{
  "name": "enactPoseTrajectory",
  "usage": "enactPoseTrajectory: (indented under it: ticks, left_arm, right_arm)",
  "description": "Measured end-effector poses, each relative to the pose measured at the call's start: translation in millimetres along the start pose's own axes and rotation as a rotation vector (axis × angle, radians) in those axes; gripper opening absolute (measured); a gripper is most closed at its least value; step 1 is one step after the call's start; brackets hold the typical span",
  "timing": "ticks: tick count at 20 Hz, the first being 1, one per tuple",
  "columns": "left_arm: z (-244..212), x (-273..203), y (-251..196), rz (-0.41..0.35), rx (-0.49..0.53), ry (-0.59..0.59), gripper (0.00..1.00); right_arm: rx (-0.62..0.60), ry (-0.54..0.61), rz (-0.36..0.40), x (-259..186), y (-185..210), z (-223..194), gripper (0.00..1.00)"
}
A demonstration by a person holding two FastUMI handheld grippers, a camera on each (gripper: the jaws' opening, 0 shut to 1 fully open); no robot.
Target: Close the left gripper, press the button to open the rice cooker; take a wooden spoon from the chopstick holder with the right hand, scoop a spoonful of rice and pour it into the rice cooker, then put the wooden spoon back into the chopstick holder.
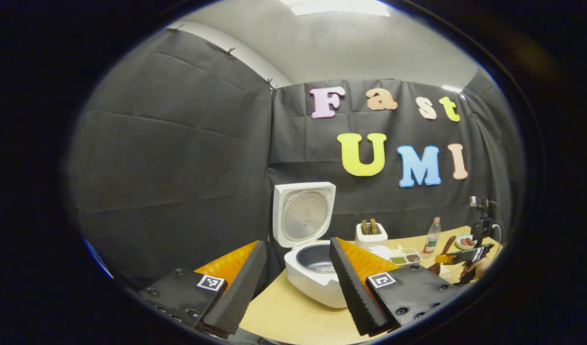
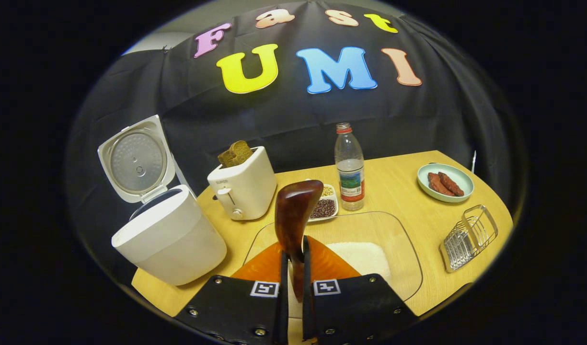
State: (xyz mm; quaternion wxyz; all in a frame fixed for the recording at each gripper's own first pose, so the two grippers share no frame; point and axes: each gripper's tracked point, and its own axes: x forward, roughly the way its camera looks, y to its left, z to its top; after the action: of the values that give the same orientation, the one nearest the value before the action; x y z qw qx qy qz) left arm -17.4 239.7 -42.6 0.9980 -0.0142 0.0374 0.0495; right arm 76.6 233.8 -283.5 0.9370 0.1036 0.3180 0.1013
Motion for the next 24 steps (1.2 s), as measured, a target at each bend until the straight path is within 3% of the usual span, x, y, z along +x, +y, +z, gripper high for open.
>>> enactPoseTrajectory:
  ticks: [4,10,11,12,14,15,19,24]
  left_arm:
    - [5,0,-8,-0.001,0.006,-0.007,0.93]
    - [8,-7,-24,0.003,0.009,-0.008,0.93]
    - [9,-8,-26,0.007,0.008,-0.012,0.89]
    - [12,-10,-30,0.009,0.002,-0.014,0.93]
    - [14,-14,-38,0.005,-0.007,-0.021,0.89]
    - [15,-15,-41,0.002,-0.004,-0.022,0.93]
    - [18,-22,-50,-0.003,0.001,-0.031,0.93]
    - [17,-24,-48,-0.004,-0.016,-0.035,0.93]
  right_arm:
    - [0.173,0.047,0.069,-1,6,-3,0.12]
    - [0.501,0.138,0.097,1,-24,-9,0.12]
    - [0.538,0.145,0.102,0,-28,-7,0.12]
    - [0.553,0.144,0.106,0,-32,-5,0.12]
    - [0.566,0.136,0.105,-3,-45,0,0.12]
    - [0.572,0.130,0.107,-5,-47,4,0.12]
    - [0.653,0.102,0.128,-16,-57,29,0.12]
    - [0.765,0.062,0.213,-34,-46,66,0.12]
